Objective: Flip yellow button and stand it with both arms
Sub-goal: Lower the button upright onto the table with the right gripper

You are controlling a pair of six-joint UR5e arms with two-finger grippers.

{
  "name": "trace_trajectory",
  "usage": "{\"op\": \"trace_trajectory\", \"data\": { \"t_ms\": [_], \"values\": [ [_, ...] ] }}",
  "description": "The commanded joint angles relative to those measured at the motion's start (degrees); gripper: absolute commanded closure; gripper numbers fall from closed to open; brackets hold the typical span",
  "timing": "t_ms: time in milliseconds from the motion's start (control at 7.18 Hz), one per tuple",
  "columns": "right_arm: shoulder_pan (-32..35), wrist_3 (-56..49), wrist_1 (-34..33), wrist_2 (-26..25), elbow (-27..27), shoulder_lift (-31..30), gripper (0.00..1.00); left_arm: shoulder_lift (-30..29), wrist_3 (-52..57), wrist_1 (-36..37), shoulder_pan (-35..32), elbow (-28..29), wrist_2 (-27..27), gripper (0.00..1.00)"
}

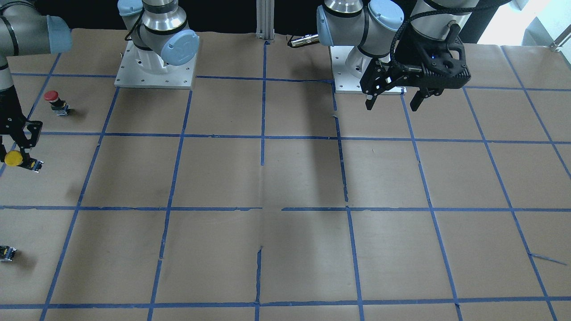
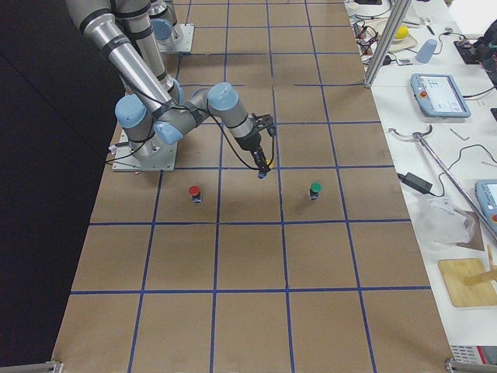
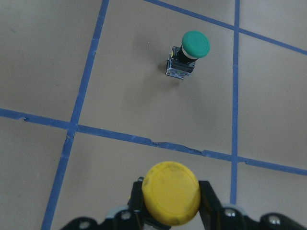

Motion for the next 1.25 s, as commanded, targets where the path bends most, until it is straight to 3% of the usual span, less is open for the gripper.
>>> {"op": "trace_trajectory", "data": {
  "t_ms": [0, 557, 835, 1114],
  "values": [
    [-3.96, -7.57, -8.25, 5.37, 3.93, 3.33, 0.96, 3.69, -0.78, -3.96, 1.07, -0.74, 0.91, 0.0],
    [-8.72, -11.74, -16.01, 10.68, 4.74, 9.32, 0.96, 4.66, -1.13, -4.83, 0.99, -0.83, 1.1, 0.0],
    [-8.81, -12.43, -16.11, 12.6, 6.66, 10.2, 0.95, 0.38, -4.01, -3.43, 0.99, 1.09, 1.97, 0.0],
    [-9.95, -15.85, -18.74, 12.79, 8.17, 10.55, 0.94, -8.57, -5.53, -1.05, -1.89, 9.85, 2.23, 0.0]
  ]
}}
